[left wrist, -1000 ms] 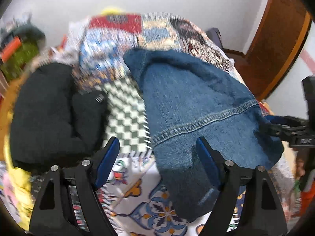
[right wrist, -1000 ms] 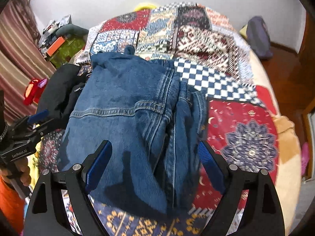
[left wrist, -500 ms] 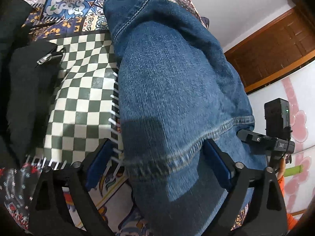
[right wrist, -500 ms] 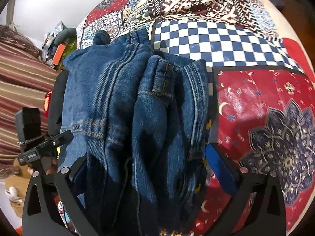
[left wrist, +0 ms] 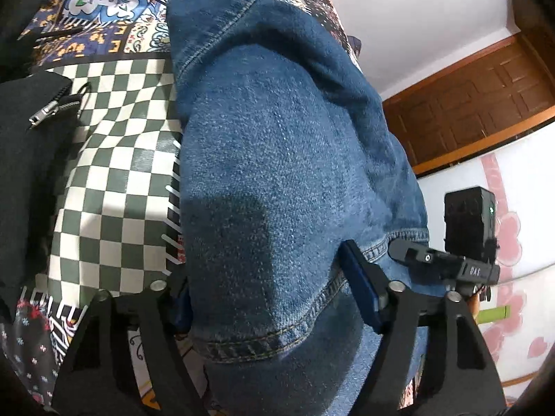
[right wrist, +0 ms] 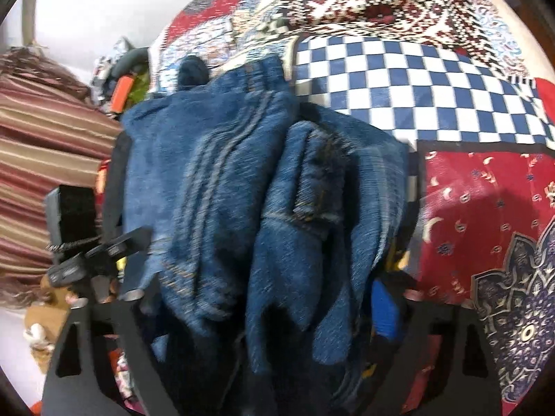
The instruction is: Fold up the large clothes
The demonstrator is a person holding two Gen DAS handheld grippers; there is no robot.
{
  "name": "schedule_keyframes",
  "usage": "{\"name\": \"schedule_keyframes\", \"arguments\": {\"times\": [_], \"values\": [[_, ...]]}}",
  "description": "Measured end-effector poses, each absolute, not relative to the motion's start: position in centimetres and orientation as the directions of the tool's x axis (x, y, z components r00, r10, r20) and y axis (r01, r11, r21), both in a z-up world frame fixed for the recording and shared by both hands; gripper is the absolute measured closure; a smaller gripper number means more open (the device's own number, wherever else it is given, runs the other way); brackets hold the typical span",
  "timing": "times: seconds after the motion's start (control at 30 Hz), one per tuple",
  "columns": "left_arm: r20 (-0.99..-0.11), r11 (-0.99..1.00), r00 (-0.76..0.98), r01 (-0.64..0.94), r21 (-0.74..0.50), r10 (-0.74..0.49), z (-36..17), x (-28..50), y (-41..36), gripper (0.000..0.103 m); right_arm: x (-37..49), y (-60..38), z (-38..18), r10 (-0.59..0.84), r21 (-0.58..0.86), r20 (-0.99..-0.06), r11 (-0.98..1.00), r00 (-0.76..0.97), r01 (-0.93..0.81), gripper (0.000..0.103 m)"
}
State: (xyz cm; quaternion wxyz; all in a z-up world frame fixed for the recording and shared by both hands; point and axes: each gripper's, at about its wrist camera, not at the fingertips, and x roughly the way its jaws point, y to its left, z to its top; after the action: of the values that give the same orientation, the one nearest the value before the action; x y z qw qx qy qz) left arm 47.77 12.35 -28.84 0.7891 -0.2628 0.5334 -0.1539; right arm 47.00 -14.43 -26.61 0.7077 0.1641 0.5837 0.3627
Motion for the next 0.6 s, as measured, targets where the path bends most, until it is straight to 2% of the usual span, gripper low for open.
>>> {"name": "schedule_keyframes", "arguments": {"times": [0.2,0.3,0.47,0.6], "values": [[-0.746,0.826,0.426,0.004,-0.563,-0.511,-25.8,46.1,12.1,0.06,45.2,-13.8,-24.5,0.683,0.619,-0.723,0.708,0.105,-0.341,0.055],[-0.747,0.853,0.456,0.052,-0.52,-0.484,-23.4,45.6,11.7,0.066,44.0,-13.6,-22.1,0.677,0.596,-0.723,0.712,0.136,-0.371,0.063],[-0.716,0.877,0.535,0.111,-0.468,-0.449,-17.7,43.1,12.0,0.068,41.9,-11.8,-17.8,0.661,0.542,-0.727,0.719,0.186,-0.436,0.065],[-0.664,0.873,0.602,0.122,-0.473,-0.444,-13.8,40.6,14.6,0.068,40.6,-10.0,-13.8,0.691,0.538,-0.687,0.691,0.224,-0.483,0.065]]}}
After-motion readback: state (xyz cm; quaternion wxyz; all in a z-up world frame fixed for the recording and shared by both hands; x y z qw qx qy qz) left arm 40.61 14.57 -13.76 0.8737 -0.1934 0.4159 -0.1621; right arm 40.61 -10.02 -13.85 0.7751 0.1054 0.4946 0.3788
